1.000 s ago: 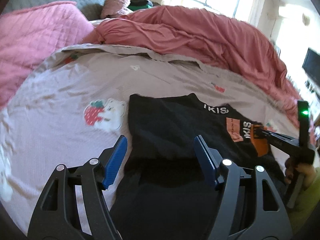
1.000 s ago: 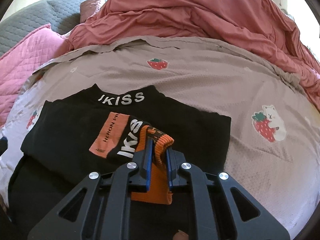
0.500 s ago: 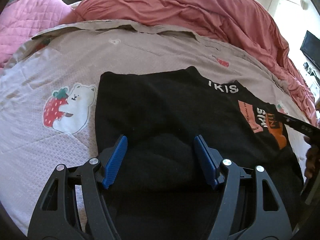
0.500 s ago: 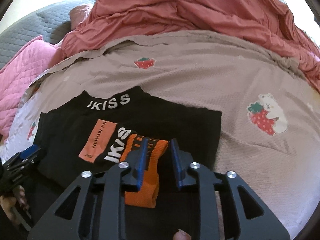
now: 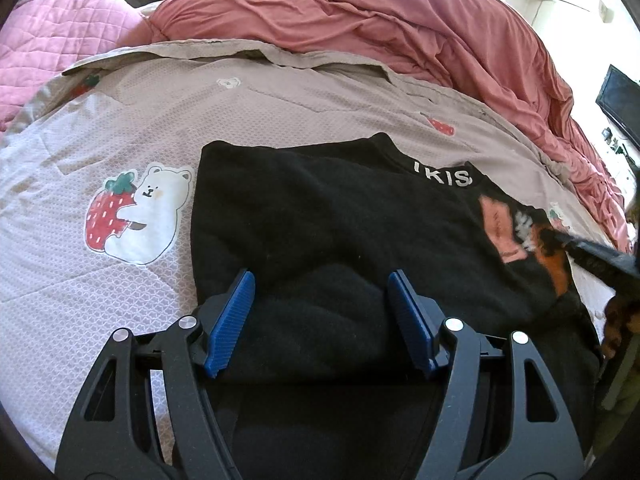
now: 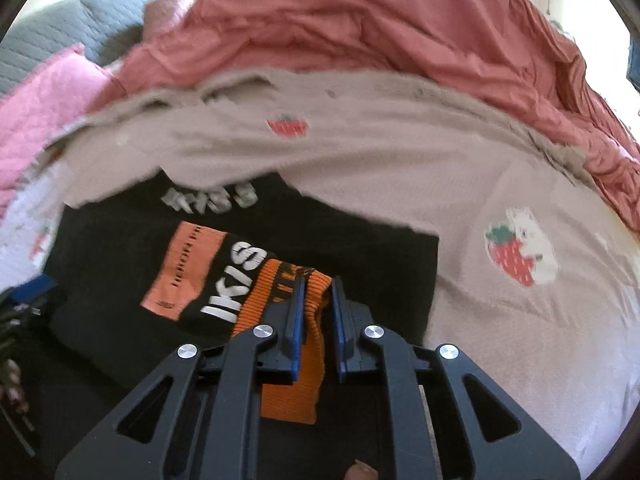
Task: Fold small clothes
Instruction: 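Grasp the second folded cuff with the right tool, adjust it, release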
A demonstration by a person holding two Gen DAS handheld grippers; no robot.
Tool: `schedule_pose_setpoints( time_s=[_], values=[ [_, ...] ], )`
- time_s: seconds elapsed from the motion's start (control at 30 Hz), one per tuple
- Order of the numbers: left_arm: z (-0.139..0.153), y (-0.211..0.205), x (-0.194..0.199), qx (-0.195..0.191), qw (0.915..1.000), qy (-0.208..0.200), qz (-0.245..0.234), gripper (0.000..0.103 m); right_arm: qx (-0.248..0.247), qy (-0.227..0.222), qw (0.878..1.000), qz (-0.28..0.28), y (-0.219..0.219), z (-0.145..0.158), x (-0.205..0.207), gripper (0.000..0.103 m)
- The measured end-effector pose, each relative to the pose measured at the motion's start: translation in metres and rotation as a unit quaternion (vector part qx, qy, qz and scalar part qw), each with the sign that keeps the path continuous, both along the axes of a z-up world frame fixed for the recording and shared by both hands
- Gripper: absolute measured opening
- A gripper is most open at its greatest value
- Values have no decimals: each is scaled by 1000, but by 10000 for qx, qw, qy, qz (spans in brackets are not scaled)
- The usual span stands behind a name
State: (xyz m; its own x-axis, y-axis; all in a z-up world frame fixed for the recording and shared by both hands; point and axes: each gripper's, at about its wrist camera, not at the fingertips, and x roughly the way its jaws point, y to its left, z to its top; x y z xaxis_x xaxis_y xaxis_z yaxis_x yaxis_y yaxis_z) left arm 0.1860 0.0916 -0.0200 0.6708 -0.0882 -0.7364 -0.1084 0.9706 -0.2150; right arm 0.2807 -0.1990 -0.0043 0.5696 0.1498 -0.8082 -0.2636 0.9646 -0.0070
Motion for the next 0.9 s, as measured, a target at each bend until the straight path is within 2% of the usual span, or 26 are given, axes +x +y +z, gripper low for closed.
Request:
schedule_pose_setpoints(
  time_s=[0.03,0.1,0.27,0.43,0.57,0.67,0.73,0.83,0.9],
  values=[
    [0,0,0,-15,10000,-4,-4,61,-114,167,9998,-78,0,-10,5,12],
    [0,1,-1,-37,10000,-13,-10,61,-11,295,9994,-153,-4,-20,10,12],
    [0,1,-2,-50,10000,-34,-4,61,7,277,9994,-230,-8,-16,10,16],
    [10,5,-13,-133,9996,-239,36,61,353,112,9988,-332,-24,4,-3,17],
    [21,3,-26,-95,9990,-428,78,61,512,-93,9986,-28,-22,22,-26,18],
    [24,-8,-28,27,9988,-484,-51,61,572,-61,9978,331,-6,23,-42,18],
    [23,-19,-28,285,9984,-441,-186,61,612,-23,9963,598,9,21,-49,18],
    [9,-30,-21,807,9966,-33,-190,62,561,8,9944,891,31,15,-55,18],
    [5,-27,-19,729,9971,55,-220,62,450,82,9946,933,40,7,-53,18]
  ],
)
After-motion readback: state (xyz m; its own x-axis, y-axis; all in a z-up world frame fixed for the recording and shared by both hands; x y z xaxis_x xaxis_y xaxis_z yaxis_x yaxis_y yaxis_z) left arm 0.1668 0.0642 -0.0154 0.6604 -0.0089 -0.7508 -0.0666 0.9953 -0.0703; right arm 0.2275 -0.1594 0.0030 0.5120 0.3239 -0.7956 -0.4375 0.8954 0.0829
